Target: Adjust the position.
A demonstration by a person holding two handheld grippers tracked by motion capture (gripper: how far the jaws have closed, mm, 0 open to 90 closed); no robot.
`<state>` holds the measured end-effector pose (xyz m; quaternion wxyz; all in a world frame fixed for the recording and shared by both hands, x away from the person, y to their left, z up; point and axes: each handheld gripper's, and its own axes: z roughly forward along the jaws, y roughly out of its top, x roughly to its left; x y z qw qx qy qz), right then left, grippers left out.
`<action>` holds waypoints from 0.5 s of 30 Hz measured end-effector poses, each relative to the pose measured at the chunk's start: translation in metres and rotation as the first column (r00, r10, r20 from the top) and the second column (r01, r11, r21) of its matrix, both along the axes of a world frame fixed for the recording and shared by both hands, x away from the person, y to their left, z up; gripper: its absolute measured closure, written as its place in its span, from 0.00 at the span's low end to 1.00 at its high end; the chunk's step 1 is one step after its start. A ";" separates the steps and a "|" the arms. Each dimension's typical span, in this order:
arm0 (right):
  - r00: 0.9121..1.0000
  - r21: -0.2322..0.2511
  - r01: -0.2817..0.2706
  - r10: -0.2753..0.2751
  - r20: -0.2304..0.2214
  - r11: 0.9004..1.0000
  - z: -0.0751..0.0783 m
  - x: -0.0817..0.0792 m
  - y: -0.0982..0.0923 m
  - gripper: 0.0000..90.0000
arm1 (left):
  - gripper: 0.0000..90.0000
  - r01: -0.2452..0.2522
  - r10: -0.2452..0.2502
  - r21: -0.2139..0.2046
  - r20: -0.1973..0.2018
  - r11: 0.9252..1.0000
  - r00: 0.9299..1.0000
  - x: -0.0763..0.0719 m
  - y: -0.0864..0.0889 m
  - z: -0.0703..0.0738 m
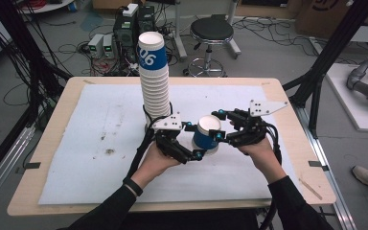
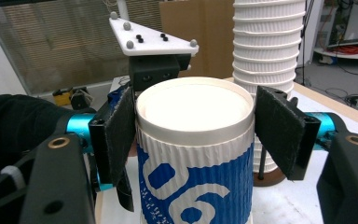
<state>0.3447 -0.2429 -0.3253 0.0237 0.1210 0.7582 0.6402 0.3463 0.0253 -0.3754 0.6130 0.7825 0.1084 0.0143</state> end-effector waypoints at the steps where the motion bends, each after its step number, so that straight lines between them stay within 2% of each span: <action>1: 1.000 0.001 -0.006 0.006 0.000 1.000 0.000 0.000 0.001 0.35 | 0.07 0.003 -0.003 -0.003 -0.002 1.000 1.000 0.000 -0.001 0.000; 10: 1.000 0.008 -0.018 0.018 -0.009 1.000 -0.001 0.000 0.004 0.35 | 0.08 0.006 -0.006 0.011 -0.009 1.000 1.000 0.002 -0.006 -0.003; 15: 1.000 0.005 -0.014 0.014 -0.010 1.000 -0.001 0.000 0.004 0.35 | 0.13 0.022 -0.022 0.007 -0.005 1.000 1.000 0.002 -0.005 -0.003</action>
